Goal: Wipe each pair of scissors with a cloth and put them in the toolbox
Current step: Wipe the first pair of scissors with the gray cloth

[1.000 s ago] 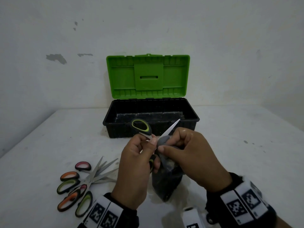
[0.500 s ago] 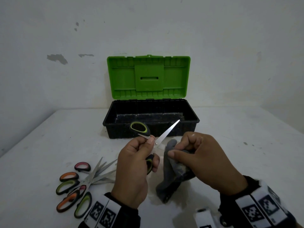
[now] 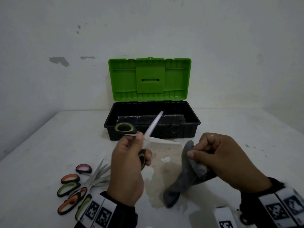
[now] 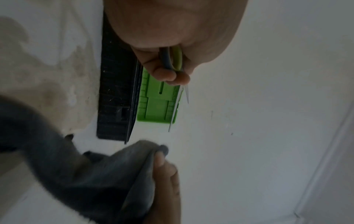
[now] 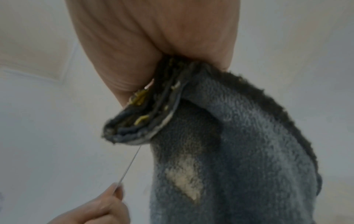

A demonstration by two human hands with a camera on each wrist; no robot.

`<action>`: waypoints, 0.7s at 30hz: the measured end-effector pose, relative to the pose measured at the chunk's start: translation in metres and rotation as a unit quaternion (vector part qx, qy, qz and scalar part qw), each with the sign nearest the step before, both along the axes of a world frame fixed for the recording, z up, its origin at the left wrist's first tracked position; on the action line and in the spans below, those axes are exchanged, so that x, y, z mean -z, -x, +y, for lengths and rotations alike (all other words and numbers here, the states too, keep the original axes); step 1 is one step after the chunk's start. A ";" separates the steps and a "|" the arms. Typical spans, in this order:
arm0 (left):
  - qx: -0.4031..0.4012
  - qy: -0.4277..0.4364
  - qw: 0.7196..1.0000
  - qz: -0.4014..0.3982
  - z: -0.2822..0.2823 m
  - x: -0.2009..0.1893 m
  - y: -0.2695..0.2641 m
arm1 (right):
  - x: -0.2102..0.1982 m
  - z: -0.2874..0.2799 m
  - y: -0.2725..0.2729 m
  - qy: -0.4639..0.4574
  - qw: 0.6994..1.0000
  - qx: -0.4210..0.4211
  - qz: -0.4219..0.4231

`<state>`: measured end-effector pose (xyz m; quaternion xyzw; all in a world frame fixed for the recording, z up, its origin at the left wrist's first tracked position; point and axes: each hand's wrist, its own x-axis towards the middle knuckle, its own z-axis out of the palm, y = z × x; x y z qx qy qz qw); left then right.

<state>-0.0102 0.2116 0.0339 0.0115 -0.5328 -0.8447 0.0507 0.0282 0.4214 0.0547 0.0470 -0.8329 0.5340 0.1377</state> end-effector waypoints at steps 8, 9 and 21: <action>-0.003 -0.037 0.999 0.006 0.000 -0.009 0.003 | 0.026 0.024 0.036 -0.134 0.987 0.070 -0.051; -0.002 -0.040 0.999 0.002 0.003 -0.010 0.001 | 0.029 0.022 0.041 -0.181 0.979 0.071 -0.057; -0.050 -0.020 0.998 -0.024 0.019 -0.007 0.003 | 0.003 -0.036 0.023 -0.204 0.978 0.009 -0.036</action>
